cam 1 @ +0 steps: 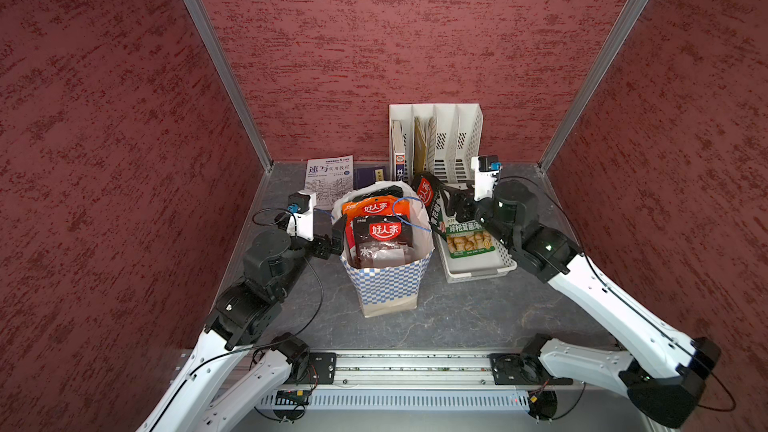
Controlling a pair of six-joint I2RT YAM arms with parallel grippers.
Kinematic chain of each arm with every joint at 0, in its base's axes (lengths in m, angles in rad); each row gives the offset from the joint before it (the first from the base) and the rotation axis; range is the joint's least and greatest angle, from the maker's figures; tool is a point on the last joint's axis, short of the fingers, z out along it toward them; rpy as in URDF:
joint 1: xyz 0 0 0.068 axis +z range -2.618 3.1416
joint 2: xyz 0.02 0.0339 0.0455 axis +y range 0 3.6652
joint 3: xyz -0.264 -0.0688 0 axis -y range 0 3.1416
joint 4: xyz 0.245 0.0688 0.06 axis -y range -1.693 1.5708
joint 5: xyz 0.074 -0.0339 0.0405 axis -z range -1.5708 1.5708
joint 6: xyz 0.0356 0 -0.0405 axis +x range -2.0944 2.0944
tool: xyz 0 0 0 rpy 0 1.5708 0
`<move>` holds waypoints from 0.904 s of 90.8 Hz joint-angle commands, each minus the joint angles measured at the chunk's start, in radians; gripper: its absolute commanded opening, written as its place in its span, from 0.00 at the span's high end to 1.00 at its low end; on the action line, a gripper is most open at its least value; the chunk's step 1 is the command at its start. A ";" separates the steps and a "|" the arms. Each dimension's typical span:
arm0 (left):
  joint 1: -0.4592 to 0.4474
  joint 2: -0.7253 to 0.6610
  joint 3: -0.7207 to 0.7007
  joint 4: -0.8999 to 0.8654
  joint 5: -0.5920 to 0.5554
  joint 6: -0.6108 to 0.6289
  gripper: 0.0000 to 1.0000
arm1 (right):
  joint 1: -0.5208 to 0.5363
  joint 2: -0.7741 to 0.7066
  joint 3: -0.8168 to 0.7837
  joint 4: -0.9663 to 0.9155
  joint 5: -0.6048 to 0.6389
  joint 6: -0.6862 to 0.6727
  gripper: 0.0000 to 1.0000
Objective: Place the condiment packets inside the bag
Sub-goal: Pick up the condiment packet from the storage box.
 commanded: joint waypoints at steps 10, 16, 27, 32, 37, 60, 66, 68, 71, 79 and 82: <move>0.002 0.012 0.035 -0.015 0.047 -0.011 0.00 | -0.096 0.348 0.077 -0.142 -0.046 -0.063 0.10; 0.001 0.013 0.041 -0.026 0.050 -0.011 0.00 | -0.103 0.438 0.124 -0.134 -0.045 -0.067 0.09; 0.001 0.012 0.048 -0.042 0.050 -0.010 0.00 | -0.105 0.561 0.184 -0.123 0.008 -0.061 0.09; 0.001 0.011 0.049 -0.046 0.049 -0.009 0.00 | -0.106 0.601 0.202 -0.117 0.039 -0.056 0.10; 0.000 0.010 0.049 -0.050 0.051 -0.008 0.00 | -0.106 0.623 0.206 -0.104 0.075 -0.049 0.13; 0.000 0.016 0.045 -0.058 0.049 0.001 0.00 | -0.125 0.686 0.173 -0.052 0.167 -0.031 0.26; 0.000 0.021 0.045 -0.057 0.048 0.002 0.00 | -0.129 0.694 0.165 -0.043 0.176 -0.030 0.29; 0.001 0.022 0.045 -0.057 0.049 0.003 0.00 | -0.130 0.695 0.161 -0.038 0.181 -0.030 0.30; 0.000 0.024 0.045 -0.056 0.048 0.003 0.00 | -0.132 0.694 0.152 -0.027 0.188 -0.030 0.32; 0.000 0.027 0.045 -0.055 0.049 0.005 0.00 | -0.138 0.693 0.138 -0.010 0.203 -0.029 0.39; 0.000 0.029 0.046 -0.055 0.049 0.007 0.00 | -0.141 0.691 0.134 -0.007 0.209 -0.030 0.42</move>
